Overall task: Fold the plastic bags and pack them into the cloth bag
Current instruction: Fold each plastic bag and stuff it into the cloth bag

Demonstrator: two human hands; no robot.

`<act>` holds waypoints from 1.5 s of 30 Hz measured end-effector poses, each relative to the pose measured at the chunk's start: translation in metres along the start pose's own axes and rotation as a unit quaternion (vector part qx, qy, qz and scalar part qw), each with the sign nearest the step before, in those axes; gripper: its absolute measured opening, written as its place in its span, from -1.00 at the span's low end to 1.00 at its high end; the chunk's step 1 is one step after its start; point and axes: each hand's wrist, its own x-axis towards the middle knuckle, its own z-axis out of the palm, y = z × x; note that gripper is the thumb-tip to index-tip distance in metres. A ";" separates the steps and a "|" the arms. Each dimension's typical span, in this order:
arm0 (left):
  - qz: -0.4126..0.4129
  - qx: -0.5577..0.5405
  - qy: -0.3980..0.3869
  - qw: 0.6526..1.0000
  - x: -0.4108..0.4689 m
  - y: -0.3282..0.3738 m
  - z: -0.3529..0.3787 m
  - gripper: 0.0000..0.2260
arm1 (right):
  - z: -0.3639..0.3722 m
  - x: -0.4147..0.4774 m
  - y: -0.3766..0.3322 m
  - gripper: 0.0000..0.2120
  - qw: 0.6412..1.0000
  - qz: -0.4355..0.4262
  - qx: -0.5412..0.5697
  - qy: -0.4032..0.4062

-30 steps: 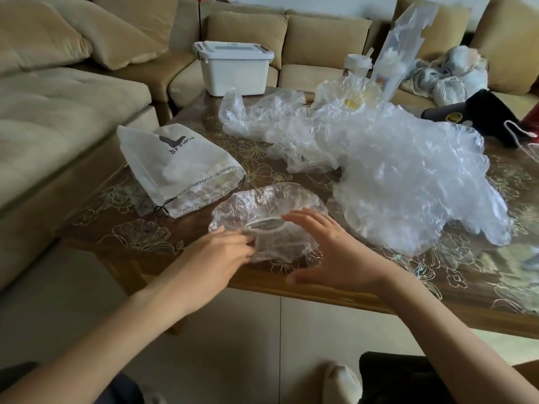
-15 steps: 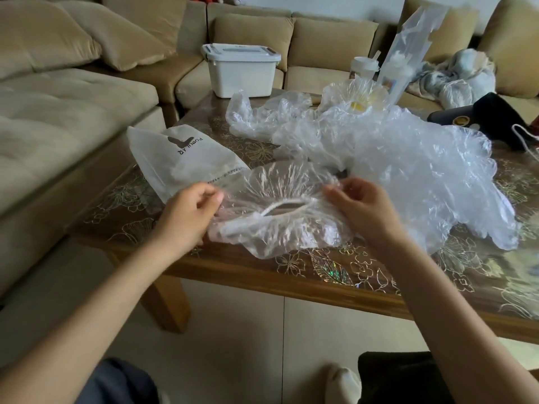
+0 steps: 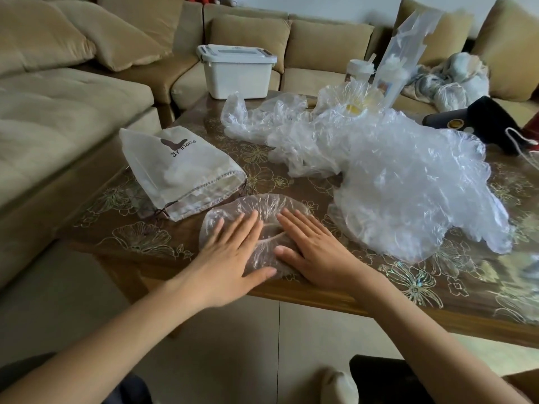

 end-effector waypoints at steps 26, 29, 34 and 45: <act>0.015 -0.360 0.078 0.930 -0.037 -0.050 -0.037 -0.57 | -0.036 -0.018 -0.004 -0.81 0.980 -0.004 0.167 0.113; -0.045 -0.441 0.111 0.890 -0.030 -0.056 -0.040 -0.77 | -0.036 -0.005 -0.003 -0.66 0.965 0.069 0.213 0.136; -0.163 -0.282 0.258 0.910 -0.017 -0.047 -0.024 -0.69 | -0.024 0.020 -0.008 -0.61 0.947 0.180 0.193 0.186; -0.203 -0.110 0.180 0.956 -0.002 -0.031 -0.026 -0.76 | -0.016 0.029 -0.033 -0.80 0.965 0.190 -0.072 0.164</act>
